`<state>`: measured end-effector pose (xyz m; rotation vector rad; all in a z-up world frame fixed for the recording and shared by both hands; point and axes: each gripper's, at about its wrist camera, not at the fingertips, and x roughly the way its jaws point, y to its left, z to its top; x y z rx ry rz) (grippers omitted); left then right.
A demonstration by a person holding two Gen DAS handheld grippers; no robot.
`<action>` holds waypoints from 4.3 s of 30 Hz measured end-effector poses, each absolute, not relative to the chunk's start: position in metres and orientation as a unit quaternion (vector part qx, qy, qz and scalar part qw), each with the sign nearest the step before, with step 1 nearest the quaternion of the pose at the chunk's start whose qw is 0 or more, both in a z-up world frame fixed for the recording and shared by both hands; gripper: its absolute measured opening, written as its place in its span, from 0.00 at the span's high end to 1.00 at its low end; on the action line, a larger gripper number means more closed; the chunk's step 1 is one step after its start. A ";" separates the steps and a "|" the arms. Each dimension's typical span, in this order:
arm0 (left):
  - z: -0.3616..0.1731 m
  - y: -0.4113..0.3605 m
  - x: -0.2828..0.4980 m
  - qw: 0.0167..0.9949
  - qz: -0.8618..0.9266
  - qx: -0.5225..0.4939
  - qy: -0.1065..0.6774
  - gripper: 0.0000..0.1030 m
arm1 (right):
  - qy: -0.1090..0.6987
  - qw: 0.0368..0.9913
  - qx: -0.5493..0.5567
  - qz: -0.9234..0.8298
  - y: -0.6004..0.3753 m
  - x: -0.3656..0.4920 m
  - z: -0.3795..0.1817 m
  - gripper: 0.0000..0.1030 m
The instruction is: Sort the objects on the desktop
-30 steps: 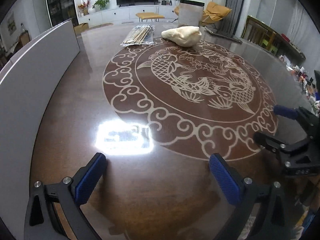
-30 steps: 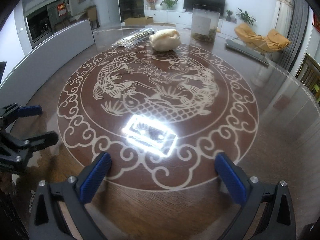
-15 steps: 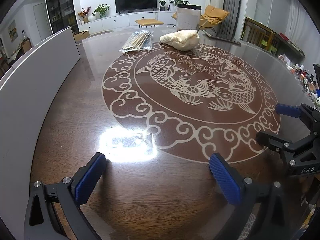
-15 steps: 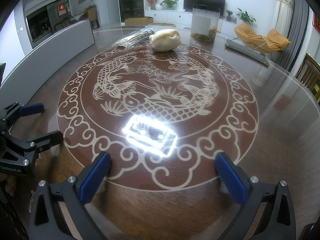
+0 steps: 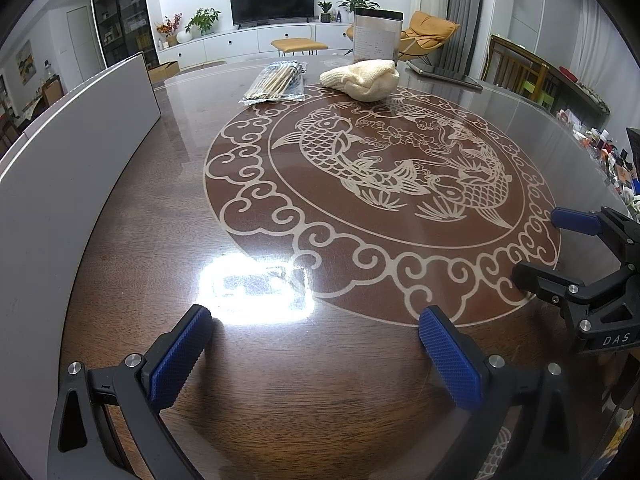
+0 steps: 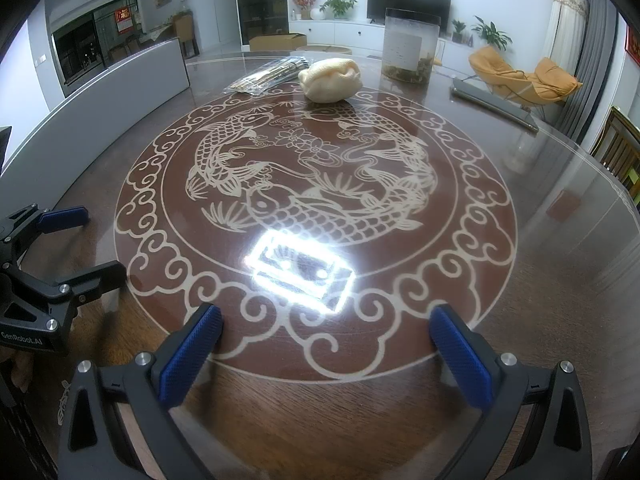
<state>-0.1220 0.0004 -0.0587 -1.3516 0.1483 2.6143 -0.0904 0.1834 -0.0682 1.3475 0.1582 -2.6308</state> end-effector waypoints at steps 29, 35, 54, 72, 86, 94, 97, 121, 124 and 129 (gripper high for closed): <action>-0.057 -0.037 -0.157 0.069 0.886 -0.456 0.037 0.00 | 0.061 0.129 0.448 -0.883 0.175 -0.217 -0.060 0.00; -0.057 -0.038 -0.152 0.068 0.887 -0.455 0.035 0.00 | 0.061 0.122 0.444 -0.886 0.143 -0.312 -0.050 0.00; -0.055 -0.035 -0.161 0.065 0.886 -0.457 0.035 0.00 | 0.006 0.104 0.427 -0.898 0.205 -0.137 -0.061 0.46; -0.054 -0.001 -0.401 0.113 0.877 -0.463 0.061 0.00 | 0.034 0.084 0.432 -0.898 0.201 -0.127 -0.062 0.44; -0.049 -0.017 -0.279 0.082 0.899 -0.429 -0.007 0.69 | 0.042 0.076 0.433 -0.897 0.197 -0.125 -0.061 0.44; -0.052 -0.022 -0.124 0.052 0.901 -0.429 0.020 0.67 | 0.051 0.100 0.426 -0.898 0.183 -0.116 -0.058 0.43; -0.052 -0.031 -0.121 0.039 0.901 -0.433 0.015 0.47 | 0.034 0.100 0.431 -0.896 0.158 -0.101 -0.058 0.41; -0.057 -0.047 -0.148 0.000 0.889 -0.457 0.001 0.00 | 0.024 0.034 0.457 -0.888 0.132 -0.113 -0.058 0.00; -0.057 -0.047 -0.148 0.000 0.889 -0.457 0.001 0.00 | 0.024 0.034 0.457 -0.888 0.132 -0.113 -0.057 0.00; -0.057 -0.047 -0.148 0.000 0.889 -0.457 0.001 0.00 | 0.024 0.034 0.457 -0.888 0.132 -0.113 -0.058 0.00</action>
